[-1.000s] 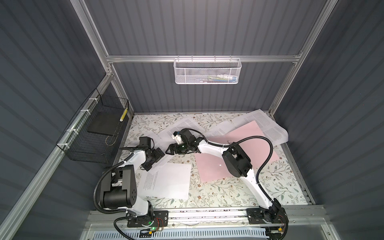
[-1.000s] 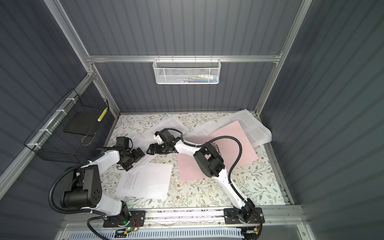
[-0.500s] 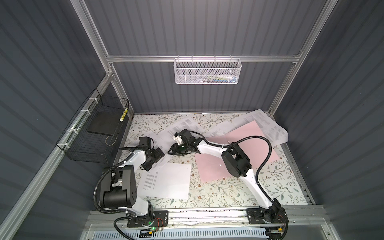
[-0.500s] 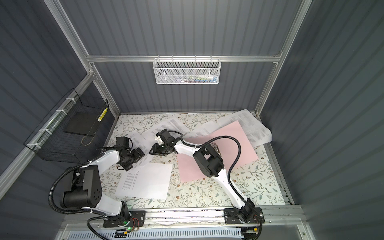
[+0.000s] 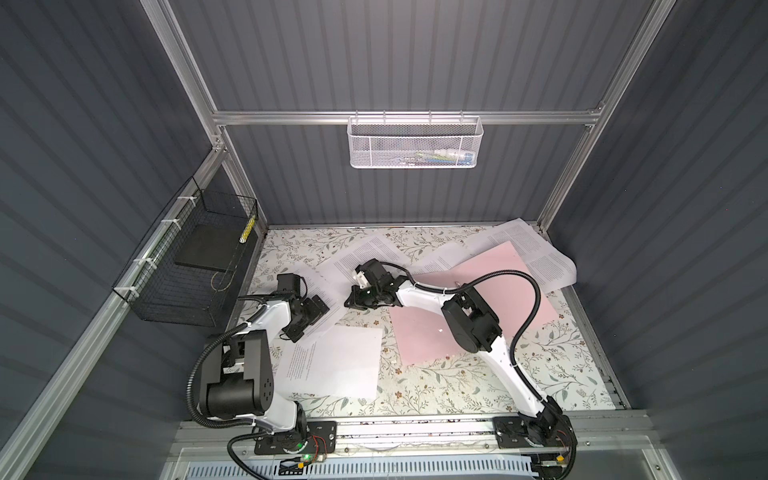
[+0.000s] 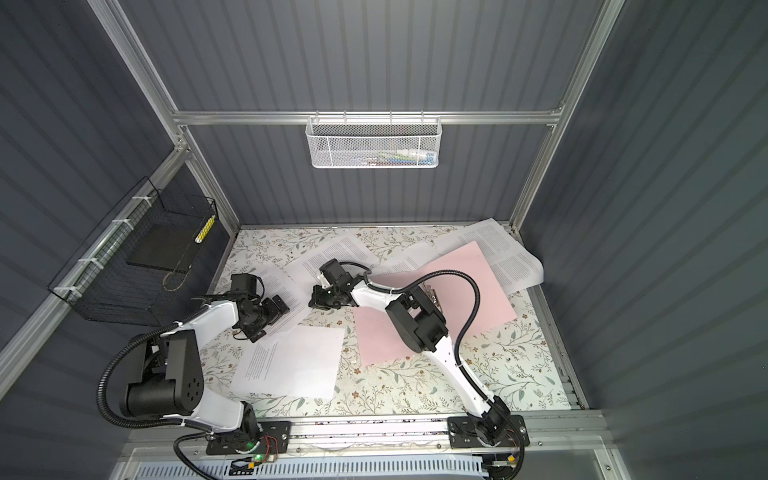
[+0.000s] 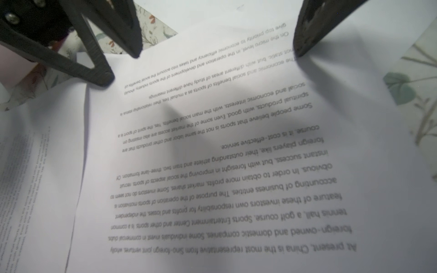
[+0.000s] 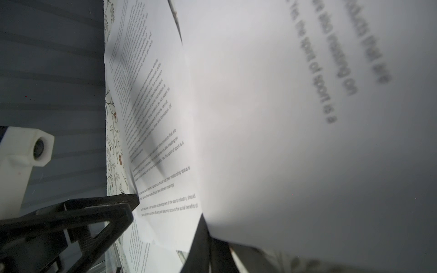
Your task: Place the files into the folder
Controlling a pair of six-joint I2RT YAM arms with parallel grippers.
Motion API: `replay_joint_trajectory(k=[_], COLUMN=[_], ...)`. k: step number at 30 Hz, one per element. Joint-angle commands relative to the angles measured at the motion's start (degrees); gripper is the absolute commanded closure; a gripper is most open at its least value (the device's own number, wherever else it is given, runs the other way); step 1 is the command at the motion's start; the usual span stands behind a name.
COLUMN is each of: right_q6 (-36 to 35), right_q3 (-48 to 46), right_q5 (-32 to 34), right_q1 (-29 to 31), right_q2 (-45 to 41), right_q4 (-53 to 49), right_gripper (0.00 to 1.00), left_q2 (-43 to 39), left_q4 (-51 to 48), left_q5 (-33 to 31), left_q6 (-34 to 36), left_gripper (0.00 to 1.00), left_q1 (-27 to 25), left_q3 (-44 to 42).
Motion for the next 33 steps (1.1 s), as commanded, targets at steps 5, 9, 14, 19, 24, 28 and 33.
replay_joint_trajectory(k=[5, 9, 14, 19, 24, 28, 33], right_q6=[1.8, 1.6, 2.6, 2.7, 1.7, 2.5, 6.5], right_q3=[-14.3, -27.8, -39.7, -47.9, -55.8, -63.9, -73.8], right_q5=[0.8, 3.4, 1.5, -0.3, 2.6, 5.6, 11.4], right_q1=[0.2, 0.3, -1.9, -4.6, -11.0, -17.2, -22.0], right_q2=[-13.2, -25.9, -38.1, -47.3, -57.1, -64.1, -72.6], right_q4=[3.7, 6.3, 6.8, 5.8, 3.3, 2.9, 3.1], right_gripper=[1.00, 1.00, 1.00, 1.00, 1.00, 1.00, 1.00], left_q2=[-7.1, -11.8, -13.9, -14.8, -13.4, -11.7, -8.1], left_q4=[-5.9, -9.5, -12.8, -12.3, -10.7, -11.0, -8.2], left_q5=[4.7, 4.7, 6.7, 7.9, 13.7, 13.4, 12.1], left_q6=[0.2, 1.3, 3.9, 4.5, 5.3, 7.0, 5.2], left_gripper=[0.00, 0.00, 0.00, 0.00, 0.00, 0.00, 0.00], left_q1=[0.2, 0.2, 0.2, 0.2, -0.4, -5.6, -16.1], left_q3=[4.9, 8.6, 11.5, 11.4, 10.8, 12.6, 13.9])
